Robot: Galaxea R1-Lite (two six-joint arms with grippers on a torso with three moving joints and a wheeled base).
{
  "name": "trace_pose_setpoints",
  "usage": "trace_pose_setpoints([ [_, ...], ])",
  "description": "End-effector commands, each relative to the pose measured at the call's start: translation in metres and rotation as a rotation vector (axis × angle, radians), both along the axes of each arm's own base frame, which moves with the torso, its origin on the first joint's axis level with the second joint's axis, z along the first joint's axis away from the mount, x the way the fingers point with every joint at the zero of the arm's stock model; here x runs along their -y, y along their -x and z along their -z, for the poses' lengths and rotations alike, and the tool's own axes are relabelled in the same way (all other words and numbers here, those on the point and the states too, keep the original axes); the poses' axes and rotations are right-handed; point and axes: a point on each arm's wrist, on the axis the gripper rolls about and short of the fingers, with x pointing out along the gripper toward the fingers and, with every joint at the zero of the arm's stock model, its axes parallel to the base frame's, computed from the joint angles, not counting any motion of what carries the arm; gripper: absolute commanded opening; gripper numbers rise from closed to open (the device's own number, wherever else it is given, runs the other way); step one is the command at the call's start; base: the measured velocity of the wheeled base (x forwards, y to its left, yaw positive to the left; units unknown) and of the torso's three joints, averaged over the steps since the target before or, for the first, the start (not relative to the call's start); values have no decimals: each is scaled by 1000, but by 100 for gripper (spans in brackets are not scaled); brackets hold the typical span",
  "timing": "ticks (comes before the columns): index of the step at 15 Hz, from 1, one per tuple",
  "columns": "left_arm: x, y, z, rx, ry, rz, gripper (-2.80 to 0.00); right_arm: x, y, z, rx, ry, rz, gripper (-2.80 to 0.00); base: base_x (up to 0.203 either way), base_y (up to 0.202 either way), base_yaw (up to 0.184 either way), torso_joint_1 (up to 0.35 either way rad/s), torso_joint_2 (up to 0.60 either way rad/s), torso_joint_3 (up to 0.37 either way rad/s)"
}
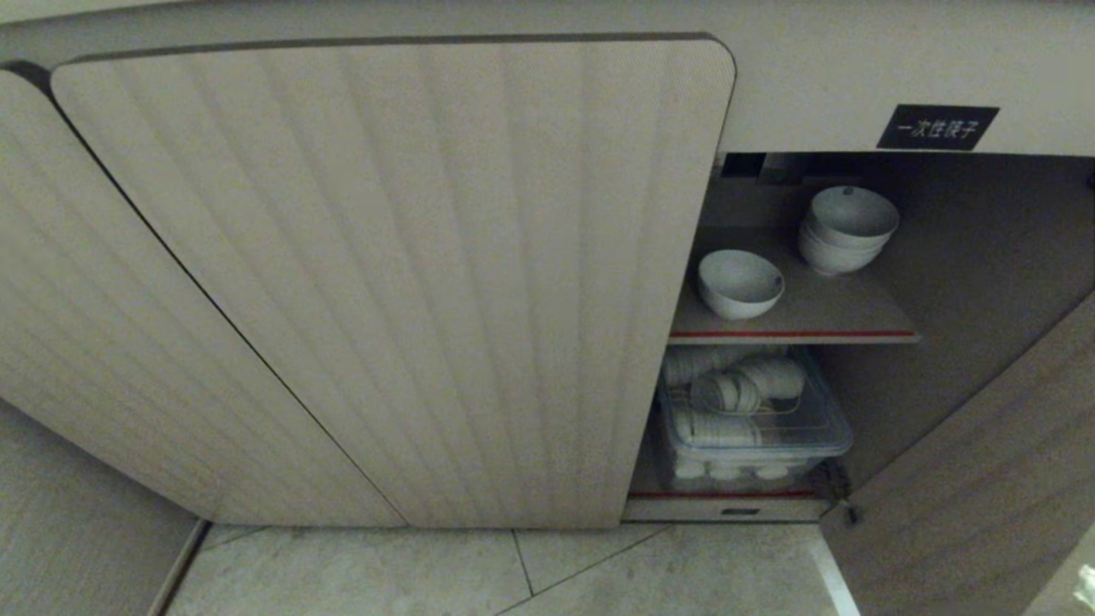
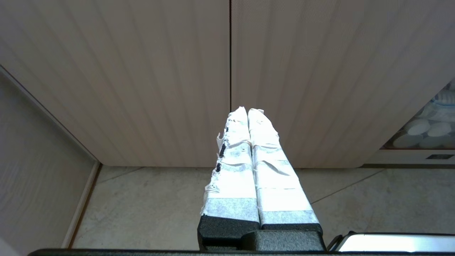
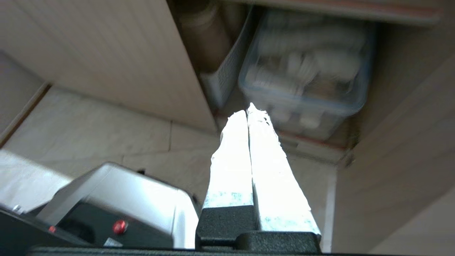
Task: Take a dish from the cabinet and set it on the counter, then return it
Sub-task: Take the bowl from the cabinet
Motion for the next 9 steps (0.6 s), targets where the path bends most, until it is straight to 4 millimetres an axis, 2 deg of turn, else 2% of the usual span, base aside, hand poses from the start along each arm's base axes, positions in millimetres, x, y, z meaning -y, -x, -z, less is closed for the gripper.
trace_pose_setpoints([
  [1, 0, 0, 0, 0, 0, -1, -280, 0, -29, 2, -143, 0, -6, -280, 0, 0, 0, 0, 0, 0],
  [6, 0, 0, 0, 0, 0, -1, -280, -2, -98, 11, -281, -1, -17, -280, 0, 0, 0, 0, 0, 0],
  [9, 0, 0, 0, 0, 0, -2, -280, -13, -132, 21, -323, -8, -80, -280, 0, 0, 0, 0, 0, 0],
])
